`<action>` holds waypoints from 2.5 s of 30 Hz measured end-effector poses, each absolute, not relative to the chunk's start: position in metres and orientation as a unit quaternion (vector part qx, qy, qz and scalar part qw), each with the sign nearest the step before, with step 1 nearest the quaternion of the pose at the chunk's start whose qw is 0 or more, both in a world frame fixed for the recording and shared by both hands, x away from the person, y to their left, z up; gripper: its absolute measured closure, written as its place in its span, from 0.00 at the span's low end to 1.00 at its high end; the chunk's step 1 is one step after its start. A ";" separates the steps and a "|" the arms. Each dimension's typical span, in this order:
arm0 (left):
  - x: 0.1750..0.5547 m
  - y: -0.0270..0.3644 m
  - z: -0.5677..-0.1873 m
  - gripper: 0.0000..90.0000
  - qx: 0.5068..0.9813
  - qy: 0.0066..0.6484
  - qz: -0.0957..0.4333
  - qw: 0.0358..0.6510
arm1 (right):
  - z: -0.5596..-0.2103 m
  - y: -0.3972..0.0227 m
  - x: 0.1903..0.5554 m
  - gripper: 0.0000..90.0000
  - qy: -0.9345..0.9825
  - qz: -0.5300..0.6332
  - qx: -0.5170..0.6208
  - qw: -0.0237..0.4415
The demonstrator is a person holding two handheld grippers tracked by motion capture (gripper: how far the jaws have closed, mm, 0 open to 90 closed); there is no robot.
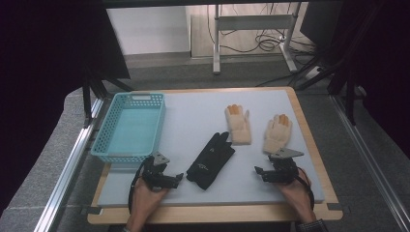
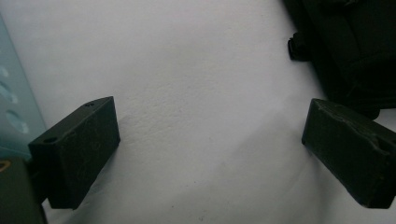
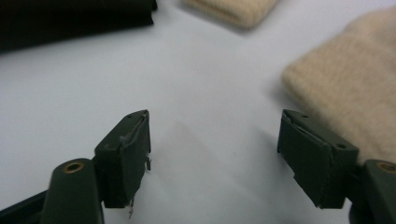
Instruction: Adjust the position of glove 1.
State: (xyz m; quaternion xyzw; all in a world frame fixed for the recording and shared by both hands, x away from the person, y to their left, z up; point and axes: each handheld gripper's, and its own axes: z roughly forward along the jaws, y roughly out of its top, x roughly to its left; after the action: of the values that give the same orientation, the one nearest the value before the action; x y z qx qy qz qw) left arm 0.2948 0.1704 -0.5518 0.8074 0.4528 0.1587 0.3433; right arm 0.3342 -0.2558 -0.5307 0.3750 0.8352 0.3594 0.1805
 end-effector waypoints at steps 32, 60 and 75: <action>0.284 0.161 -0.517 0.09 0.804 0.444 0.135 0.371 | -0.532 -0.254 0.335 0.21 0.834 0.352 0.381 0.190; 0.335 0.042 -0.500 0.00 0.854 0.379 0.118 0.338 | -0.532 -0.254 0.335 0.21 0.834 0.352 0.380 0.190; 0.349 0.032 -0.531 0.00 0.868 0.394 0.121 0.276 | -0.532 -0.254 0.335 0.21 0.833 0.352 0.381 0.190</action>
State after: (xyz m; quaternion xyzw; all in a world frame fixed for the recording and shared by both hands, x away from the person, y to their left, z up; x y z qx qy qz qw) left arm 0.3491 0.0322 -0.5309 0.8684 0.3937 0.1208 0.2762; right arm 0.3345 -0.2542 -0.5321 0.3808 0.8335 0.3525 0.1899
